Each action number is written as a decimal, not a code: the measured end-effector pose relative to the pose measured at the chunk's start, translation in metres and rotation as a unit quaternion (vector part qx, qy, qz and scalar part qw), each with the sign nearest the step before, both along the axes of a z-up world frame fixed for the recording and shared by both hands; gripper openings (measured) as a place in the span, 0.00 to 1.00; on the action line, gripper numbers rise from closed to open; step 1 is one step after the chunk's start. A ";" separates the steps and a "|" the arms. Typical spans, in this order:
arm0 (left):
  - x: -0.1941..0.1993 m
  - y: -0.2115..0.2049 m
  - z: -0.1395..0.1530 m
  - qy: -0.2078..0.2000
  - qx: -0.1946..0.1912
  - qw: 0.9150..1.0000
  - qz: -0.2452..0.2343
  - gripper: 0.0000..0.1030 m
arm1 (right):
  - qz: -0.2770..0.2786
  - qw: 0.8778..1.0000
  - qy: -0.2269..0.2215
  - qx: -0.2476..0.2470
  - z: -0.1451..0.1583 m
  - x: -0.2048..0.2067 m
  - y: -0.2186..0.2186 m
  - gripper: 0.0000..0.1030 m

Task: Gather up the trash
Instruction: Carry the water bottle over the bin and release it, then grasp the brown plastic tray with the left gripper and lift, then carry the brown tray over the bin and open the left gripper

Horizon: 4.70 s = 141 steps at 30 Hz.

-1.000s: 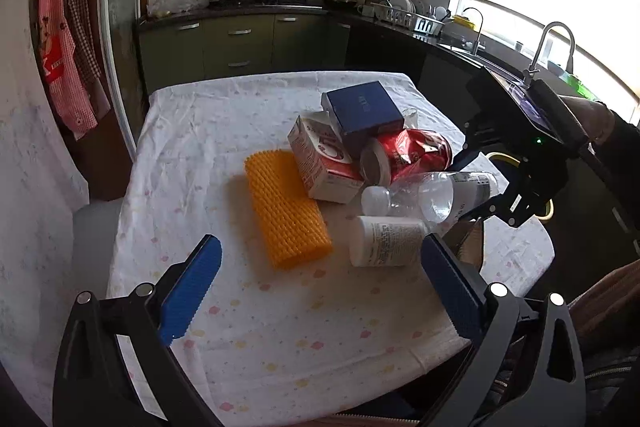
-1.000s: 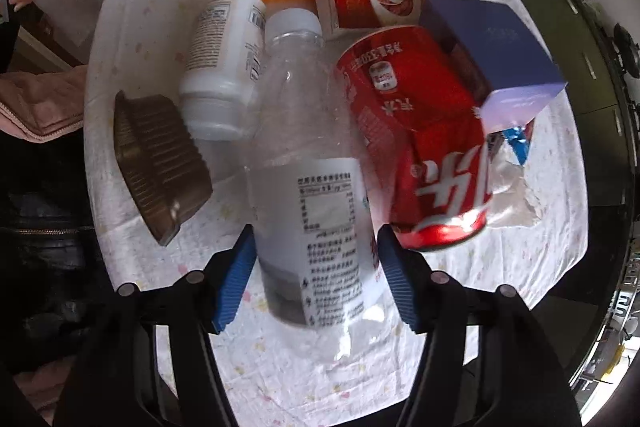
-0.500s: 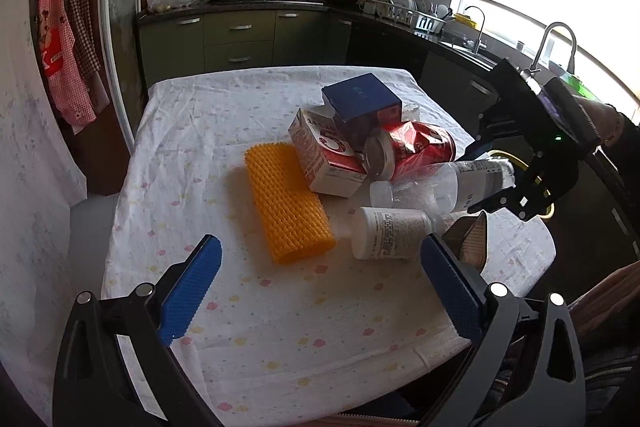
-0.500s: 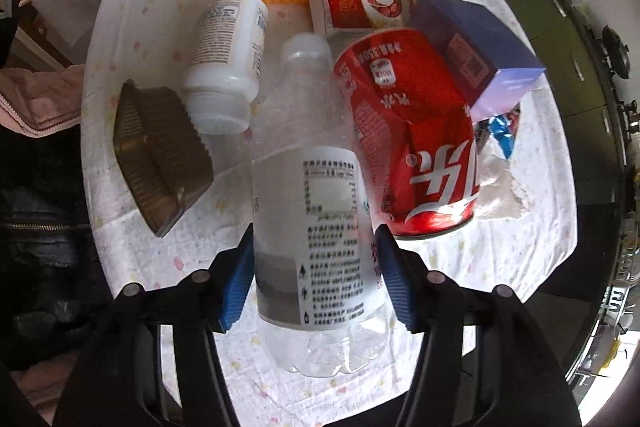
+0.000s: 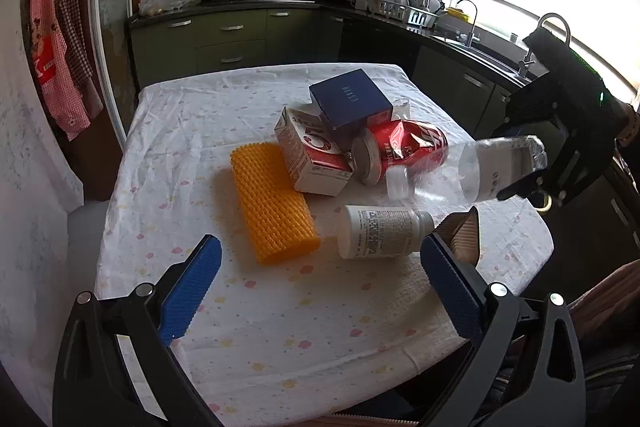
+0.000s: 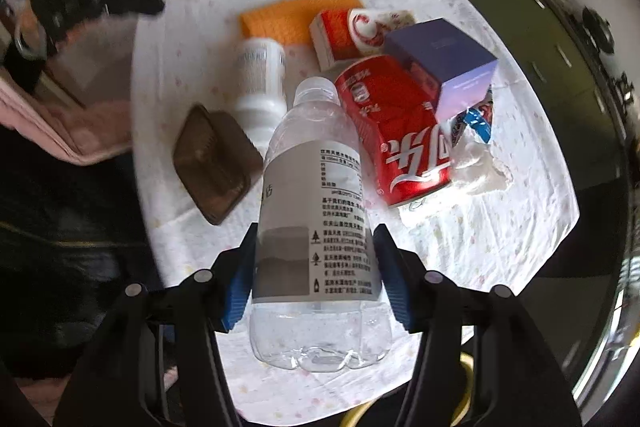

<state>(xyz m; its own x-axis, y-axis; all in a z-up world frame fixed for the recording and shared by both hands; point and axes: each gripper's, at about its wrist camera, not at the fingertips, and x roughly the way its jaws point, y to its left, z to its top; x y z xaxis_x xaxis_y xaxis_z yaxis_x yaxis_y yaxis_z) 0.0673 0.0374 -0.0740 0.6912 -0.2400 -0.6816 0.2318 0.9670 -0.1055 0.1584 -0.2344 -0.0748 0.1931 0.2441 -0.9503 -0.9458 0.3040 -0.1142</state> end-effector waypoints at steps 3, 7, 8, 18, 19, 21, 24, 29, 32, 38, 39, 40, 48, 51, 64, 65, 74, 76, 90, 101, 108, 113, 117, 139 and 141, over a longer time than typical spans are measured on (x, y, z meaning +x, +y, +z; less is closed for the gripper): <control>-0.001 -0.002 0.002 -0.003 0.002 1.000 -0.001 0.95 | -0.013 0.999 0.016 0.029 0.010 0.002 -0.007 0.52; -0.004 -0.004 0.007 -0.012 0.000 1.000 -0.006 0.95 | -0.028 0.996 0.039 0.073 0.025 0.003 -0.020 0.52; -0.004 -0.005 0.007 -0.013 0.000 1.000 -0.008 0.95 | -0.032 0.995 0.042 0.082 0.029 0.003 -0.023 0.52; -0.009 -0.038 0.016 -0.027 0.012 0.998 -0.061 0.95 | -0.187 0.977 -0.005 0.099 0.051 0.023 -0.115 0.52; -0.010 -0.044 0.017 -0.030 0.013 0.997 -0.071 0.95 | -0.216 0.972 -0.011 0.094 0.049 0.028 -0.131 0.52; -0.010 -0.052 0.017 -0.031 0.015 0.996 -0.082 0.95 | -0.266 0.960 -0.012 0.087 0.044 0.036 -0.160 0.52; -0.008 -0.062 0.017 -0.028 0.017 0.995 -0.095 0.95 | -0.356 0.932 -0.012 0.073 0.029 0.045 -0.212 0.53; -0.002 -0.080 0.014 -0.018 0.019 0.993 -0.113 0.95 | -0.452 0.891 0.030 0.041 -0.017 0.055 -0.271 0.53; -0.002 -0.091 0.013 -0.013 0.023 0.992 -0.124 0.95 | -0.487 0.871 0.060 0.024 -0.045 0.062 -0.292 0.52; -0.002 -0.105 0.012 -0.007 0.027 0.989 -0.142 0.95 | -0.515 0.851 0.108 0.009 -0.087 0.076 -0.316 0.53; -0.001 -0.107 0.011 -0.006 0.027 0.989 -0.144 0.95 | -0.518 0.848 0.114 0.008 -0.093 0.079 -0.316 0.53; -0.001 -0.110 0.010 -0.004 0.028 0.989 -0.147 0.95 | -0.522 0.844 0.121 0.010 -0.098 0.082 -0.319 0.54; 0.000 -0.117 0.005 0.007 0.034 0.987 -0.158 0.95 | -0.556 0.822 0.105 0.062 -0.083 0.080 -0.329 0.57; 0.001 -0.115 0.001 0.013 0.035 0.987 -0.153 0.95 | -0.556 0.821 0.091 0.094 -0.072 0.063 -0.323 0.57; 0.019 -0.109 -0.023 0.083 0.005 0.992 -0.099 0.65 | -0.534 0.825 0.054 0.177 -0.055 -0.009 -0.282 0.57; 0.020 -0.109 -0.027 0.094 0.002 0.991 -0.092 0.64 | -0.531 0.827 0.051 0.180 -0.053 -0.012 -0.276 0.57; 0.021 -0.113 -0.050 0.142 0.002 0.988 -0.062 0.37 | -0.504 0.840 0.040 0.197 -0.050 -0.020 -0.258 0.57; 0.022 -0.112 -0.054 0.148 0.001 0.987 -0.056 0.27 | -0.501 0.842 0.040 0.198 -0.051 -0.022 -0.255 0.57; 0.018 -0.113 -0.042 0.119 0.010 0.991 -0.062 0.05 | -0.505 0.836 0.044 0.211 -0.054 -0.027 -0.255 0.57; 0.040 -0.168 0.001 0.066 0.014 0.988 -0.142 0.05 | -0.529 0.814 0.015 0.238 -0.039 -0.046 -0.282 0.57; 0.079 -0.268 0.021 0.042 0.015 0.970 -0.241 0.05 | -0.570 0.782 0.001 0.252 -0.039 -0.066 -0.325 0.57; 0.114 -0.352 0.015 0.043 0.034 0.956 -0.287 0.05 | -0.601 0.755 0.001 0.262 -0.049 -0.084 -0.358 0.57; 0.140 -0.407 -0.004 0.063 0.044 0.951 -0.298 0.05 | -0.620 0.737 0.007 0.268 -0.060 -0.092 -0.380 0.57; 0.102 -0.381 0.048 -0.042 -0.001 0.959 -0.282 0.89 | -0.626 0.733 0.015 0.267 -0.072 -0.094 -0.379 0.59; 0.082 -0.351 0.064 -0.067 -0.009 0.959 -0.274 0.91 | -0.618 0.740 0.012 0.265 -0.068 -0.091 -0.370 0.59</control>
